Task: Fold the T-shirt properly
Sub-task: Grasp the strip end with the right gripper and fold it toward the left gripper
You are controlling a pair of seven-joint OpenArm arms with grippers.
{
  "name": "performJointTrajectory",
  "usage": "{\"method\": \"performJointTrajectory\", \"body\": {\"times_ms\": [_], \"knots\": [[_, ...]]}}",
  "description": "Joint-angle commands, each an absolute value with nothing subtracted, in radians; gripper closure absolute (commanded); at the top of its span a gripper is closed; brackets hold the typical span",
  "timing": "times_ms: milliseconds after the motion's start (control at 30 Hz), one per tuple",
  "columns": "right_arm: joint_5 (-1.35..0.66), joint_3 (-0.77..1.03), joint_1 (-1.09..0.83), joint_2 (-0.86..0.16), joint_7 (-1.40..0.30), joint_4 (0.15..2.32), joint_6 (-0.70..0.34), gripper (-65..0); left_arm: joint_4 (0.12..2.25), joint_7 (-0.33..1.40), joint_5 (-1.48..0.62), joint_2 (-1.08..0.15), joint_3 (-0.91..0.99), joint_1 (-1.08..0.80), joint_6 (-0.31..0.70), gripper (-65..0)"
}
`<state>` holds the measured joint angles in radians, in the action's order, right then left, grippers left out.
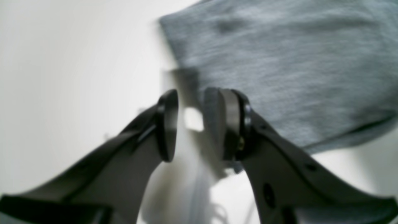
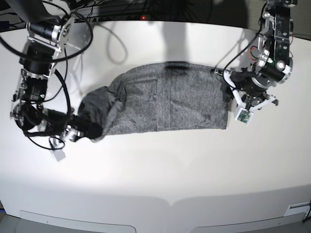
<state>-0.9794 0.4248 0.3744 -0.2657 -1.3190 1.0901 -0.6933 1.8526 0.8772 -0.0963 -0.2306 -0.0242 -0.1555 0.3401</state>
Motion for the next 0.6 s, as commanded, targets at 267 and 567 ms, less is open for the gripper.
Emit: {"method": "performJointTrajectory", "body": {"times_ms": [267, 567], "knots": [[-1.000, 0.261, 0.432, -0.092, -1.309, 1.106, -0.698, 0.0, 1.872, 0.905, -0.097, -0.234, -0.021, -0.171, 0.328, -20.0], [-1.086, 0.053, 0.432, 0.010, -1.309, 1.106, -0.698, 0.0, 1.872, 0.904, -0.093, -0.234, -0.021, -0.219, 0.328, -20.0]]}}
